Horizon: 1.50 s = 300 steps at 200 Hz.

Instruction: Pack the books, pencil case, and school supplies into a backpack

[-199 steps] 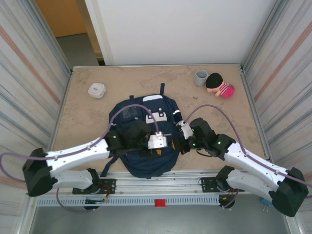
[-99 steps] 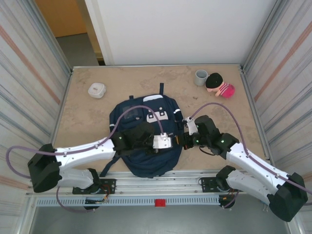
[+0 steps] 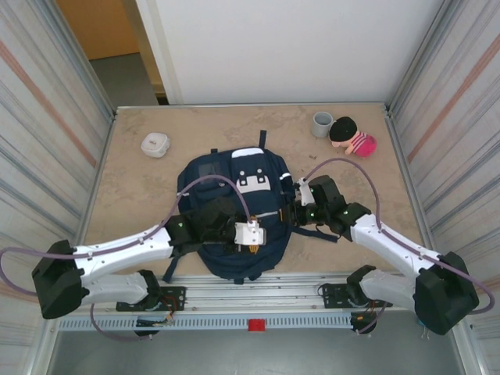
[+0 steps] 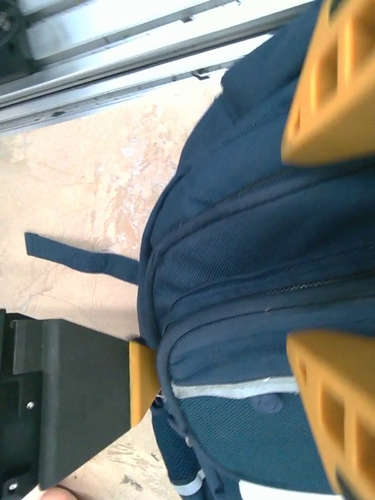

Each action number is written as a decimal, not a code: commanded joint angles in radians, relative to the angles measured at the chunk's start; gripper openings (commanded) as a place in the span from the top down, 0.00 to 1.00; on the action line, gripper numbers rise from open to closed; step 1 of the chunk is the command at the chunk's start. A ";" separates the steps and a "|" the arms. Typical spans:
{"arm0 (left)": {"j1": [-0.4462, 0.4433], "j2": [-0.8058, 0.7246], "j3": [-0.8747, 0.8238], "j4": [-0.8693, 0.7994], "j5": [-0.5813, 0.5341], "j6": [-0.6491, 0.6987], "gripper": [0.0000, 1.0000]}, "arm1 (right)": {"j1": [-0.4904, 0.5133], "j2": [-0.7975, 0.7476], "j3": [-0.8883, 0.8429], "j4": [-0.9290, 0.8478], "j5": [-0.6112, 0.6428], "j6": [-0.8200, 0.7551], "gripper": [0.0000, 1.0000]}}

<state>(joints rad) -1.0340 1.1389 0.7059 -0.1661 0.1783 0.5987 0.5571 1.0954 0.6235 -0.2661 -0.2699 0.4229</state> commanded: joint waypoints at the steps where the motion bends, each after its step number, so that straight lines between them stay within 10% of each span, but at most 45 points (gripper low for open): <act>1: 0.015 -0.108 -0.012 0.033 -0.103 -0.237 0.22 | -0.006 -0.033 0.105 -0.099 0.109 0.011 0.27; 68: 0.088 -0.316 0.114 -0.371 -0.546 -0.911 0.08 | 0.106 0.010 0.347 -0.356 0.242 -0.005 0.15; 116: 0.175 -0.345 0.052 -0.577 -0.528 -1.233 0.08 | 0.201 0.139 0.328 -0.349 0.240 0.034 0.14; 158: 0.220 -0.304 -0.160 -0.375 -0.426 -1.282 0.11 | 0.206 0.240 0.178 -0.201 0.218 0.115 0.19; 201: 0.295 -0.227 -0.347 -0.144 -0.411 -1.271 0.39 | 0.183 0.317 0.013 0.026 0.235 0.231 0.27; 300: 0.511 0.184 -0.197 0.243 -0.236 -1.068 0.47 | 0.019 0.392 0.104 0.116 0.215 0.198 0.30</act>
<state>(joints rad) -0.5858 1.2041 0.4404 -0.0269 -0.1177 -0.5533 0.6151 1.4269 0.6819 -0.1631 -0.0795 0.6361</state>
